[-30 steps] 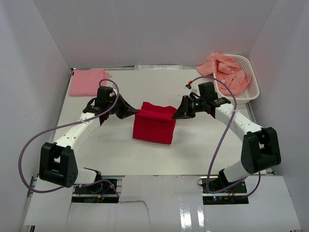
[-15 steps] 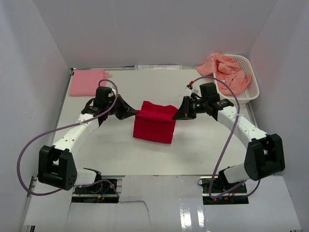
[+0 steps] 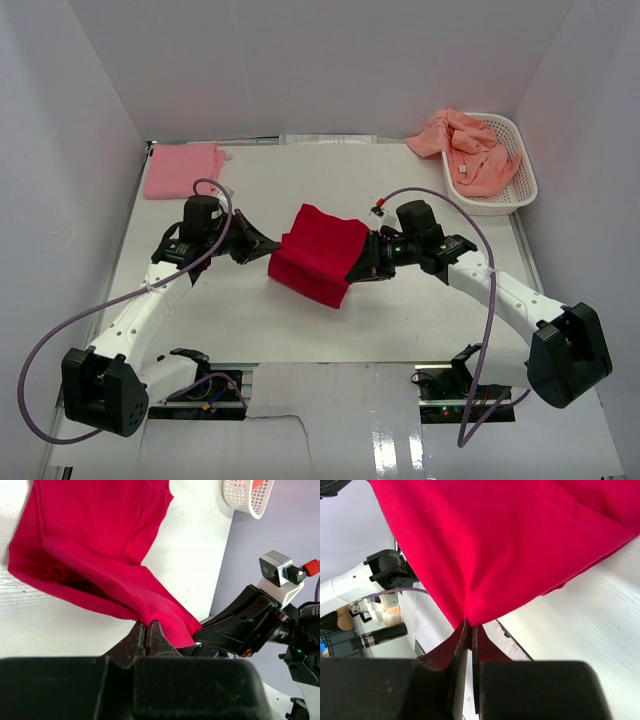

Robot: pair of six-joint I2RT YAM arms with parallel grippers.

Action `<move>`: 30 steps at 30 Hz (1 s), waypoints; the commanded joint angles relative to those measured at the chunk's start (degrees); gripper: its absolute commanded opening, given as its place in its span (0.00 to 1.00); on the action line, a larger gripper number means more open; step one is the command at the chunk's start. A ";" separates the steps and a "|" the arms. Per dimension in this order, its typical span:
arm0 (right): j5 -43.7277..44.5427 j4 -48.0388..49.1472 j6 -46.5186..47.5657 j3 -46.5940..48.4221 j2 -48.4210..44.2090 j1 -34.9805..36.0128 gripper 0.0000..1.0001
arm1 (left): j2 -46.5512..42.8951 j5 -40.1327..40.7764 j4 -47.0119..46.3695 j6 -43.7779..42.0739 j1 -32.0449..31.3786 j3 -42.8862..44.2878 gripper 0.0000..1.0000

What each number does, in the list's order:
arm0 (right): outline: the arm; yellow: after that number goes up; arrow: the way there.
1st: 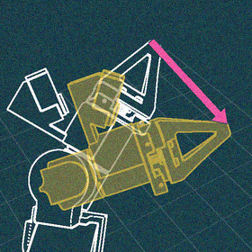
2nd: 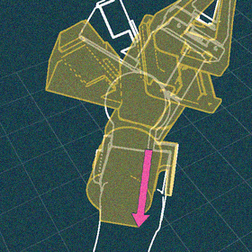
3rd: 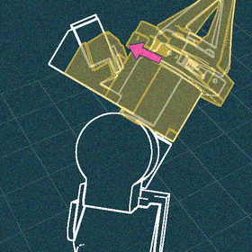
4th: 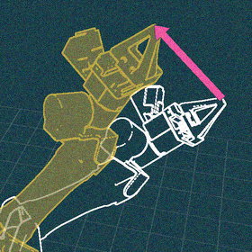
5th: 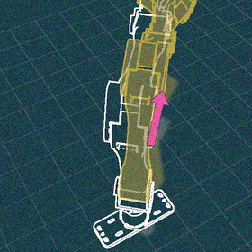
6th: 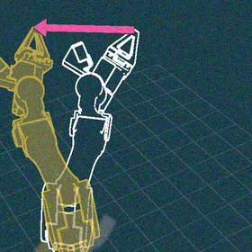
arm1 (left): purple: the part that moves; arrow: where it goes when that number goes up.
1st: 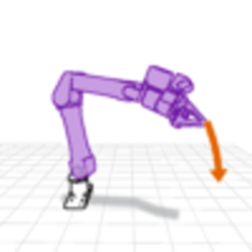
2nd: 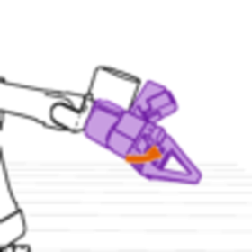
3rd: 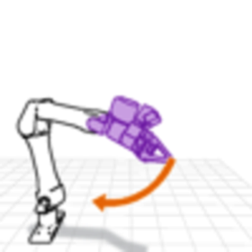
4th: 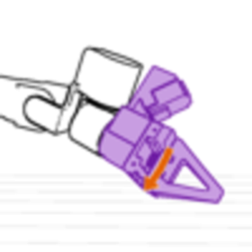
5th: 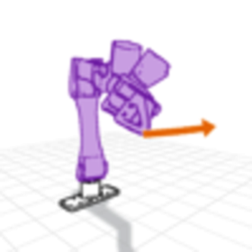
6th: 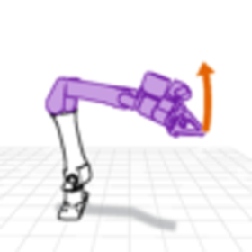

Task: Fold and stack the t-shirts
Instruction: Fold the long partially folded tshirt into a neat square

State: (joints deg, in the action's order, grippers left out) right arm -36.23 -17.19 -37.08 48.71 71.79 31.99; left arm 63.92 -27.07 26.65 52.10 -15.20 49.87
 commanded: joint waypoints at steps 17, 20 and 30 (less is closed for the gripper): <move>2.48 2.77 -6.07 -2.04 -5.52 4.22 0.08 | -12.59 -2.99 6.21 -0.51 0.52 -4.69 0.00; 1.78 2.86 -5.37 -1.34 -3.42 4.14 0.08 | -14.87 -2.73 7.35 -0.15 0.44 -6.01 0.00; 0.72 2.69 -3.53 2.71 -0.34 2.82 0.08 | -19.10 -2.02 10.61 0.99 0.52 -7.33 0.00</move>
State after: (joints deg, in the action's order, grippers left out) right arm -34.09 -15.25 -41.80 48.12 71.18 35.51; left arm 46.24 -28.95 36.21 52.62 -15.09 42.50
